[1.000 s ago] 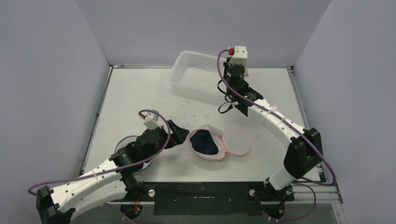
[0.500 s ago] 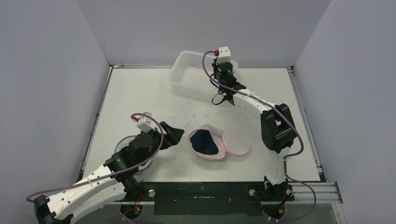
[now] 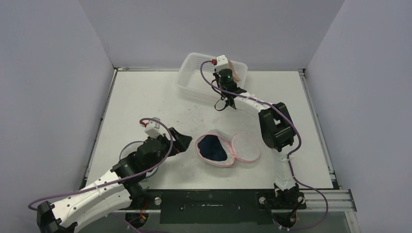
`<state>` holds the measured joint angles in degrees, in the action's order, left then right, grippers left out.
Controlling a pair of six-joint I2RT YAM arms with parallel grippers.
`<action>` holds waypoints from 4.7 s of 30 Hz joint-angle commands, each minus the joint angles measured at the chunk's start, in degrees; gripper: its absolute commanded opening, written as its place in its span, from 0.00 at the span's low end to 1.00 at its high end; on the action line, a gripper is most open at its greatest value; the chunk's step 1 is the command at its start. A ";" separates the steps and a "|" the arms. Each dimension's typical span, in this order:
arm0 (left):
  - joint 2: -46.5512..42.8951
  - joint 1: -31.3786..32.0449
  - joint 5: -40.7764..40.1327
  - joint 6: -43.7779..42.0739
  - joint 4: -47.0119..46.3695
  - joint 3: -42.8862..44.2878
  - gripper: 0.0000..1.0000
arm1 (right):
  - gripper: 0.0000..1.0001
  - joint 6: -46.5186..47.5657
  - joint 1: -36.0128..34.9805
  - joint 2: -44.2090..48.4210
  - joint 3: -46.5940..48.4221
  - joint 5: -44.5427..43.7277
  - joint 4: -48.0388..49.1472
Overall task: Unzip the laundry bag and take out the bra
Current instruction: Place the bra in the bin, then pick up the bra from the laundry bag.
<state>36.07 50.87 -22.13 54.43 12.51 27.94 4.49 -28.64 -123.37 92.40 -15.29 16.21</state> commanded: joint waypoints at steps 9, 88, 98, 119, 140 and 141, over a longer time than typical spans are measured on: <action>1.52 -0.51 0.98 0.94 -2.66 -0.06 0.96 | 0.05 3.16 -2.27 -6.47 10.49 -4.44 -11.99; 28.55 -4.71 17.24 -6.28 -10.11 7.96 0.52 | 0.50 -34.50 -36.32 67.47 -61.95 5.39 -16.75; 26.01 -4.74 19.32 -4.20 -15.70 2.72 0.21 | 0.46 -31.71 -42.15 63.55 -62.73 4.02 -16.65; 18.12 -4.82 19.61 -3.81 -13.22 -0.69 0.23 | 0.77 -32.85 -42.64 57.73 -54.52 -9.03 -12.86; 16.04 -4.55 17.60 -4.39 -10.31 -2.70 0.00 | 0.73 -35.52 -42.37 49.93 -52.42 -7.36 -8.59; 15.89 -4.55 17.92 -4.20 -10.53 -2.84 0.00 | 0.73 -35.58 -42.44 48.92 -52.00 -7.04 -8.18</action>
<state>53.23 46.06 -5.10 50.35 4.03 25.36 -29.95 -70.98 -72.10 37.08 -22.98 3.44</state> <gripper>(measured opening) 0.014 0.735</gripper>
